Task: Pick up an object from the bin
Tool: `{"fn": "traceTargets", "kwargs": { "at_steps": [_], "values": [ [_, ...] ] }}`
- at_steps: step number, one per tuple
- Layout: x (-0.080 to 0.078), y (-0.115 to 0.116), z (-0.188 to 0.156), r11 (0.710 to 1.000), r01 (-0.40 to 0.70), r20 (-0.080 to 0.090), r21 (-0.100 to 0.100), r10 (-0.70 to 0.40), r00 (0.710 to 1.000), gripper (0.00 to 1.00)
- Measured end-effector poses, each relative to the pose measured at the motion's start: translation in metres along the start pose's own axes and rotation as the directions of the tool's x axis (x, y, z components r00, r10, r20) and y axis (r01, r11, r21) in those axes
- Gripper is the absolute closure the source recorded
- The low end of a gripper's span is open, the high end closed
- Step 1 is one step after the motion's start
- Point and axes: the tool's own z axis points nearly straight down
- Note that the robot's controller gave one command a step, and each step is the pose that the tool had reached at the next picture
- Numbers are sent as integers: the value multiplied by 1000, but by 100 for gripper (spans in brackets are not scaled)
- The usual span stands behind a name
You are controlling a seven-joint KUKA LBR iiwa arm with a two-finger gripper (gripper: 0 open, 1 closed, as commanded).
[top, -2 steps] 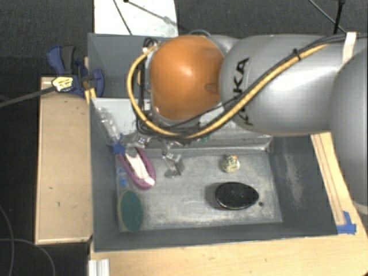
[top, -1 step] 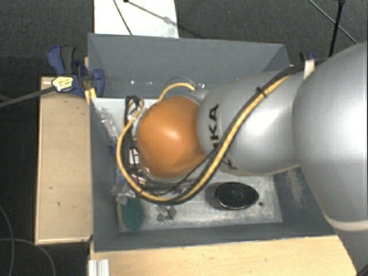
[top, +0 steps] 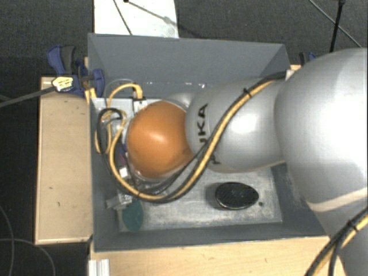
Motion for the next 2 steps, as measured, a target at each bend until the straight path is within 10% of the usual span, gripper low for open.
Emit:
{"fn": "traceTargets", "kwargs": {
  "at_steps": [1,2],
  "values": [
    [-3,0,-3,1000,-5,5,2,5,1000,100],
    [4,-8,-153,1000,-27,-7,-2,27,1000,100]
  ]
}}
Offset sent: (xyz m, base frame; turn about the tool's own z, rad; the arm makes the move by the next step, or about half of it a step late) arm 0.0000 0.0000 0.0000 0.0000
